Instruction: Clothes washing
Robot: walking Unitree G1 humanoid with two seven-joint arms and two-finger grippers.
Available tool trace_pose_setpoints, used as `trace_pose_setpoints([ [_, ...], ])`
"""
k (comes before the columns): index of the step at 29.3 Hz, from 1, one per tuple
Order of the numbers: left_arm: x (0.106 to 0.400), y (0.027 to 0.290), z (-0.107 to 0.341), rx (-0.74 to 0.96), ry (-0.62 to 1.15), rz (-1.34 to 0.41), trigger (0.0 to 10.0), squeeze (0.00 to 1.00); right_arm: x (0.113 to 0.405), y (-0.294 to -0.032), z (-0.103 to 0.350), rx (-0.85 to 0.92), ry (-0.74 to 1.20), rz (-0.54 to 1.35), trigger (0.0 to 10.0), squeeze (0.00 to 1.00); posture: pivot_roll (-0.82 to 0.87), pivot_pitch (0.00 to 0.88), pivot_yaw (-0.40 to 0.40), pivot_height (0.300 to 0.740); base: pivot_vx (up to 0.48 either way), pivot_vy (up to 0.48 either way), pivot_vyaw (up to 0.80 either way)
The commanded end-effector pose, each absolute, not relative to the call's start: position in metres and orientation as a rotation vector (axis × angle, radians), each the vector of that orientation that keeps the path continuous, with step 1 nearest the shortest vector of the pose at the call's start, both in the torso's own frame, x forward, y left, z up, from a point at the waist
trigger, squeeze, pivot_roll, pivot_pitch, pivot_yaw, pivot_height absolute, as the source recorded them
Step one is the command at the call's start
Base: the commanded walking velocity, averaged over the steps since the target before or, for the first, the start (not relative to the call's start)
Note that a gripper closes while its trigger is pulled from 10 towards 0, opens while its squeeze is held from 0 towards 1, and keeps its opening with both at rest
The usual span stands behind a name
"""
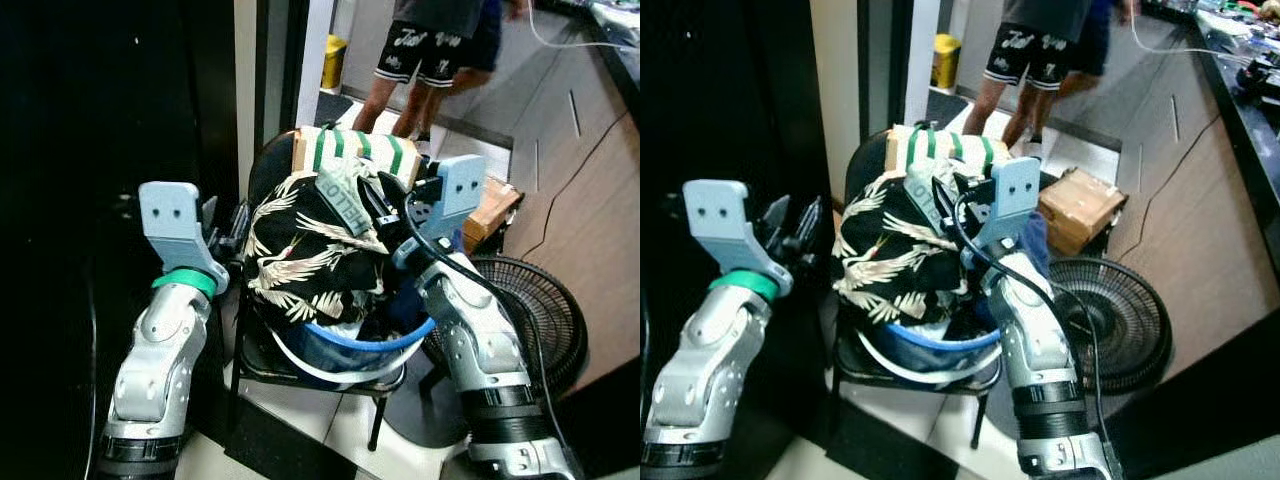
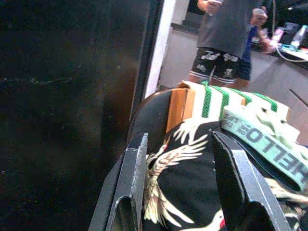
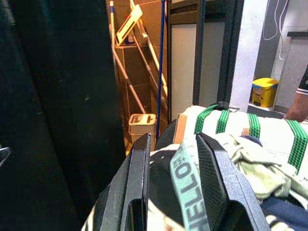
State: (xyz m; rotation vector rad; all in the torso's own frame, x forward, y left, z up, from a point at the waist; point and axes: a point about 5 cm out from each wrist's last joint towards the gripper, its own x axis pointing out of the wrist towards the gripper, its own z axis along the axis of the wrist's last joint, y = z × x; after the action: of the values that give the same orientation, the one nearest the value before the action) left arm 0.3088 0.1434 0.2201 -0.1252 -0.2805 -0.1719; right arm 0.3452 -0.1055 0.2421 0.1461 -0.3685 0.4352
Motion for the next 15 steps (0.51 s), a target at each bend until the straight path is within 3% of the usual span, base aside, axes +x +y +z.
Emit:
trace_pose_setpoints([
  [1, 0.308, 0.139, 0.214, -0.132, -0.249, -0.187, 10.0, 0.0, 0.346, -0.115, 0.235, 0.149, -0.351, 0.392, 10.0, 0.0, 0.04, 0.028, -0.061, 0.74, 0.0, 0.0, 0.0],
  [15, 0.315, 0.15, 0.203, -0.118, -0.183, -0.124, 10.0, 0.0, 0.347, -0.124, 0.203, 0.101, -0.231, 0.282, 10.0, 0.0, 0.03, 0.028, -0.05, 0.74, 0.0, 0.0, 0.0],
])
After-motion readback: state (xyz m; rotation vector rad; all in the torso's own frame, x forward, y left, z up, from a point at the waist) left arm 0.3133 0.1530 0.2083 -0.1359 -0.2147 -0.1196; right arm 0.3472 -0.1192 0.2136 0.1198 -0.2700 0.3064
